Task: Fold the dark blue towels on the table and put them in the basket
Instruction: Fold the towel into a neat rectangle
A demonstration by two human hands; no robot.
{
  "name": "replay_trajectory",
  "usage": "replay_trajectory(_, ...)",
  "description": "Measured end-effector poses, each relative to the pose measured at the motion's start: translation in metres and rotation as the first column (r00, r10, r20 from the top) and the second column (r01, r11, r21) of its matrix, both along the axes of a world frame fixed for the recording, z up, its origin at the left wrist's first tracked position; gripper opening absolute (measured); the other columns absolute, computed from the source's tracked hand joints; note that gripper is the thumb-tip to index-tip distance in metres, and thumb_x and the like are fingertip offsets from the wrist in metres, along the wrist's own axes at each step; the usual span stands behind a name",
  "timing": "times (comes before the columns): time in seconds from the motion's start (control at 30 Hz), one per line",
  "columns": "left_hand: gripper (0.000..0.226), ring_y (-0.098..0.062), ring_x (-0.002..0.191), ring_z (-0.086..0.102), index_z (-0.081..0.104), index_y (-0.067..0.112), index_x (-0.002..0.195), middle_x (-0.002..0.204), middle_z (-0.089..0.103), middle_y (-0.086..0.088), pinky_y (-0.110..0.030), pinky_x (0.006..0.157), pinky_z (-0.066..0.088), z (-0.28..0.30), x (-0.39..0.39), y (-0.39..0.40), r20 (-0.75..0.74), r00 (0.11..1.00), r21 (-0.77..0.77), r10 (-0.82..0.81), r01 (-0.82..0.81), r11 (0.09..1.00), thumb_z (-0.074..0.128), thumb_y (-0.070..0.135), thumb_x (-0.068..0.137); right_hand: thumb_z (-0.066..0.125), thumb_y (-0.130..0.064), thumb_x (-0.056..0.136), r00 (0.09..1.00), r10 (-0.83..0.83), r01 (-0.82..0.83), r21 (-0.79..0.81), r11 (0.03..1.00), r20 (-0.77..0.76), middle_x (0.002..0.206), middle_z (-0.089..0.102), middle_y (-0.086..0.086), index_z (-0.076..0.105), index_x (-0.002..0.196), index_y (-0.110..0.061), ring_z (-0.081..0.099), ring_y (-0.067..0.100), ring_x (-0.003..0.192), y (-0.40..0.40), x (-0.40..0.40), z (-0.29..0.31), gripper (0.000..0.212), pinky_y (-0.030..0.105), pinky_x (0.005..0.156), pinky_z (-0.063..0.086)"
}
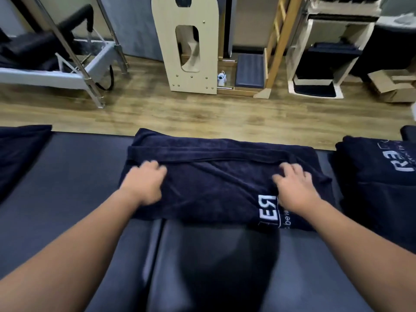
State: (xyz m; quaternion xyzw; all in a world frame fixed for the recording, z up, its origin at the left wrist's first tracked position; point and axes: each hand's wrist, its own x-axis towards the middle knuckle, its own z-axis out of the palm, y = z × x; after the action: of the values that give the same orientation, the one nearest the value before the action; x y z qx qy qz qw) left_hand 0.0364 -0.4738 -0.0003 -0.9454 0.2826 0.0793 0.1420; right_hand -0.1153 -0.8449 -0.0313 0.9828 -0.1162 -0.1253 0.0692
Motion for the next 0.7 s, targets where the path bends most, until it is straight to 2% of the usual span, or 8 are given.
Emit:
replay_trajectory(0.07, 0.047, -0.027, 0.12, 0.05, 0.048, 0.022, 0.124, 0.124, 0.05, -0.003, -0.04, 0.088, 0.046, -0.016, -0.03, -0.006, -0.16, 0.982, 0.111, -0.096, 0.115, 0.987, 0.056, 0.035, 0.08, 0.055, -0.024, 0.08, 0.99, 0.128, -0.12, 0.105, 0.987, -0.065, 0.124, 0.045, 0.0, 0.055, 0.122, -0.026, 0.045, 0.026, 0.117, 0.012, -0.02, -0.012, 0.041, 0.041, 0.089, 0.043)
replay_trajectory(0.13, 0.054, -0.026, 0.12, 0.049, 0.042, 0.02, 0.128, 0.126, 0.048, -0.002, -0.041, 0.088, 0.044, -0.033, -0.051, -0.004, -0.221, 0.972, 0.174, -0.073, 0.113, 0.978, 0.061, 0.039, 0.081, 0.054, -0.03, 0.072, 0.985, 0.152, -0.137, 0.164, 0.977, -0.079, 0.111, 0.048, -0.003, 0.053, 0.116, -0.027, 0.052, 0.025, 0.104, 0.02, -0.046, -0.023, 0.044, 0.039, 0.078, 0.046)
replay_trajectory(0.23, 0.047, -0.025, 0.114, 0.049, 0.041, 0.018, 0.123, 0.123, 0.05, -0.002, -0.037, 0.087, 0.045, -0.05, -0.058, 0.0, -0.179, 0.983, 0.18, -0.039, 0.071, 0.981, 0.066, 0.023, 0.084, 0.058, -0.033, 0.062, 0.996, 0.077, -0.083, 0.165, 0.983, 0.041, 0.102, 0.05, -0.004, 0.059, 0.111, -0.026, 0.053, 0.026, 0.09, 0.022, -0.074, -0.042, 0.05, 0.04, 0.068, 0.046)
replay_trajectory(0.33, 0.037, -0.025, 0.109, 0.052, 0.045, 0.017, 0.118, 0.119, 0.055, -0.003, -0.034, 0.082, 0.045, -0.057, -0.056, 0.006, -0.115, 0.993, 0.169, -0.023, 0.042, 0.985, 0.053, 0.005, 0.084, 0.067, -0.033, 0.056, 0.992, 0.025, -0.045, 0.161, 0.986, 0.123, 0.103, 0.056, -0.002, 0.063, 0.121, -0.022, 0.055, 0.028, 0.088, 0.024, -0.094, -0.052, 0.066, 0.042, 0.067, 0.05)
replay_trajectory(0.4, 0.036, -0.025, 0.107, 0.053, 0.046, 0.016, 0.117, 0.118, 0.054, -0.003, -0.034, 0.075, 0.041, -0.06, -0.059, 0.01, -0.114, 0.994, 0.148, 0.002, 0.015, 0.989, 0.051, 0.002, 0.084, 0.073, -0.024, 0.05, 0.991, 0.04, -0.057, 0.134, 0.989, 0.129, 0.098, 0.059, -0.001, 0.066, 0.125, -0.019, 0.057, 0.028, 0.084, 0.027, -0.1, -0.056, 0.075, 0.042, 0.065, 0.05)
replay_trajectory(0.57, 0.033, -0.023, 0.103, 0.056, 0.048, 0.017, 0.115, 0.114, 0.055, 0.0, -0.034, 0.069, 0.037, -0.063, -0.083, 0.02, -0.116, 0.992, 0.091, 0.041, -0.031, 0.995, 0.05, 0.002, 0.085, 0.077, 0.005, 0.044, 0.981, -0.06, 0.035, 0.135, 0.99, 0.185, 0.072, 0.06, 0.0, 0.076, 0.11, -0.018, 0.059, 0.028, 0.06, 0.033, -0.101, -0.059, 0.07, 0.036, 0.049, 0.051)
replay_trajectory(0.63, 0.033, -0.022, 0.103, 0.056, 0.049, 0.018, 0.114, 0.113, 0.055, 0.002, -0.034, 0.069, 0.037, -0.065, -0.097, 0.028, -0.119, 0.991, 0.062, 0.068, -0.061, 0.996, 0.051, 0.004, 0.085, 0.07, 0.004, 0.057, 0.988, -0.109, 0.091, 0.165, 0.982, 0.105, 0.08, 0.063, 0.0, 0.073, 0.12, -0.022, 0.062, 0.028, 0.069, 0.042, -0.109, -0.056, 0.068, 0.037, 0.057, 0.055)
replay_trajectory(0.7, 0.033, -0.021, 0.102, 0.055, 0.05, 0.019, 0.114, 0.112, 0.055, 0.003, -0.034, 0.07, 0.037, -0.067, -0.112, 0.037, -0.134, 0.987, 0.048, 0.091, -0.085, 0.995, 0.053, 0.005, 0.085, 0.057, -0.002, 0.072, 0.989, -0.134, 0.122, 0.188, 0.975, 0.055, 0.099, 0.064, -0.002, 0.059, 0.137, -0.029, 0.062, 0.026, 0.09, 0.052, -0.125, -0.053, 0.071, 0.037, 0.075, 0.054)
